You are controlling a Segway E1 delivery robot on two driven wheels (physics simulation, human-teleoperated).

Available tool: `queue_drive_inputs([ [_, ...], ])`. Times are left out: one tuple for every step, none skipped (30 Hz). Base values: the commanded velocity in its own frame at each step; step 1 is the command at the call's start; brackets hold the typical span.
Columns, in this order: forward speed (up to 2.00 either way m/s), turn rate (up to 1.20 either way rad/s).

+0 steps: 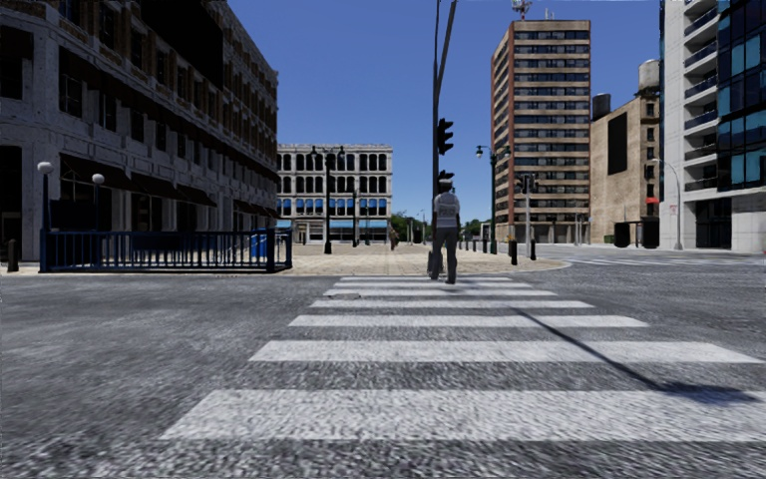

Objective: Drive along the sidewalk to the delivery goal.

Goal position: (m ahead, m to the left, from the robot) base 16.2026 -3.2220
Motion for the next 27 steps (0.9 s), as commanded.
queue_drive_inputs([
  [1.98, 0.0],
  [1.98, 0.0],
  [1.98, 0.0],
  [1.98, 0.0],
  [1.98, 0.0],
  [1.98, 0.0],
  [1.98, 0.0],
  [1.98, 0.0],
  [1.98, 0.0],
  [1.98, 0.0],
  [1.98, 0.0],
  [1.98, 0.0],
  [1.98, 0.0],
  [1.98, 0.0],
  [1.98, 0.0],
  [1.98, 0.0],
  [1.93, 0.0],
  [1.9, 0.0],
  [1.89, 0.0],
  [1.87, 0.0],
  [1.87, 0.0],
  [1.83, 0.0],
  [1.8, 0.0],
  [1.75, 0.0],
  [1.73, 0.0],
  [1.73, 0.0],
  [1.71, 0.0],
])
